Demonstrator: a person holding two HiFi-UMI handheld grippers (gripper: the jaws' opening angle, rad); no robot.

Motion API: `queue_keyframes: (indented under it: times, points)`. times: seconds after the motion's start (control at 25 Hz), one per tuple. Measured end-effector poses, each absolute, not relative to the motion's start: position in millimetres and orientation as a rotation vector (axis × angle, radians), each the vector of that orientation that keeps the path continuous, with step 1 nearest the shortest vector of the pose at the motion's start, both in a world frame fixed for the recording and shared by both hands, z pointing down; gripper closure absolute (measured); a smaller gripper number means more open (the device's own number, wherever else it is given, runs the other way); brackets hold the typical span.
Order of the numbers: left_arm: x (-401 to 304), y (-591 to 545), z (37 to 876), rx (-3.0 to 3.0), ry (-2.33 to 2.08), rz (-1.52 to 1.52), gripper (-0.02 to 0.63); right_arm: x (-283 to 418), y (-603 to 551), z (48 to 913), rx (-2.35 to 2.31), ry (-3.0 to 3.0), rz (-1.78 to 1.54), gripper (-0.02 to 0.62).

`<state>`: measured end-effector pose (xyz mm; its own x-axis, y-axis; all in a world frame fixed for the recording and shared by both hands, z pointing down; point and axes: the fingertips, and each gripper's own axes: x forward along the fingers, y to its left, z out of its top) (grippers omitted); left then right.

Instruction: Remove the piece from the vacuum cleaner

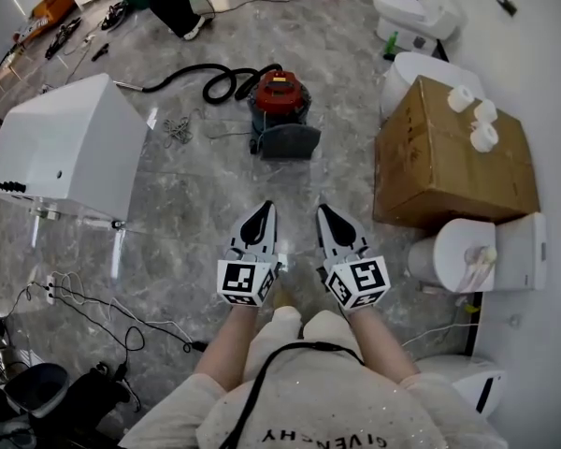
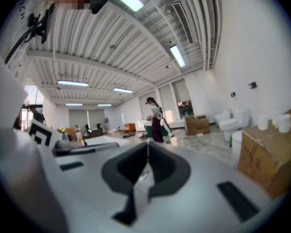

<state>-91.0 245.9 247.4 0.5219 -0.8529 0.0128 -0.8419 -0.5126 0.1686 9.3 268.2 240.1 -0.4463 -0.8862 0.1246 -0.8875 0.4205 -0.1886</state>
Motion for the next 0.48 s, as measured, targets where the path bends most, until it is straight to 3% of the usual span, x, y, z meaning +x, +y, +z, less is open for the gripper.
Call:
queue_keyframes:
  times: [0.48]
  points:
    - [-90, 191, 261, 2.574, -1.471, -0.099, 0.584, 9, 212, 255, 1.607, -2.637, 0.366, 0.581]
